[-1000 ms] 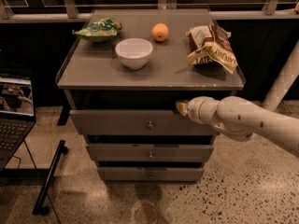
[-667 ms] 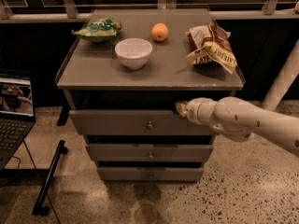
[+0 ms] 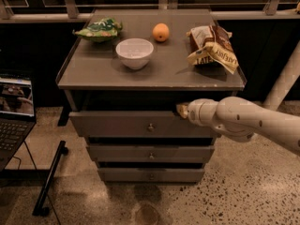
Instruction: Open top drawer
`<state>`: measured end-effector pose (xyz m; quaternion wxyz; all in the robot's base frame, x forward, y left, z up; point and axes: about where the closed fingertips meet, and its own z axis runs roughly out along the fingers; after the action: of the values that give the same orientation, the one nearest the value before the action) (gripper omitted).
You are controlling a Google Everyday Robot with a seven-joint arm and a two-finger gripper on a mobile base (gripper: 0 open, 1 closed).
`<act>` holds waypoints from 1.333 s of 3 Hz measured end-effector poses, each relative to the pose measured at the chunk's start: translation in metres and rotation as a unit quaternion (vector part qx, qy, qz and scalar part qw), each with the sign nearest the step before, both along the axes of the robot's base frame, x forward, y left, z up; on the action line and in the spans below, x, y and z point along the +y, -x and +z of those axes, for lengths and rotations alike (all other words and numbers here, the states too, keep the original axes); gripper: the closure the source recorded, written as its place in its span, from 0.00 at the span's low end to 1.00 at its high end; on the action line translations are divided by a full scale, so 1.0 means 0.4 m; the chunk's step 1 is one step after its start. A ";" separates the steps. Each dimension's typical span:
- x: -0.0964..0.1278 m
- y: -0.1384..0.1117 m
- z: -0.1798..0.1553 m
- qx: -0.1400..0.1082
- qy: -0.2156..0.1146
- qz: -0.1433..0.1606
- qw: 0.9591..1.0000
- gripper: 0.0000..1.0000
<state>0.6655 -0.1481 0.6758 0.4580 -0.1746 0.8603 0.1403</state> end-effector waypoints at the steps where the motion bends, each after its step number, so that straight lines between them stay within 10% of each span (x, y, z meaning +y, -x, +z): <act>1: -0.014 0.016 -0.005 0.013 -0.002 -0.007 1.000 1.00; 4: -0.070 0.101 -0.001 0.066 -0.021 -0.034 0.997 1.00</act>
Offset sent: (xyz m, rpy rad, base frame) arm -0.1131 -0.0832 -0.0087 0.0941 0.3315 -0.1780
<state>0.6249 -0.1759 0.6756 0.4077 -0.1265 0.8911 0.1539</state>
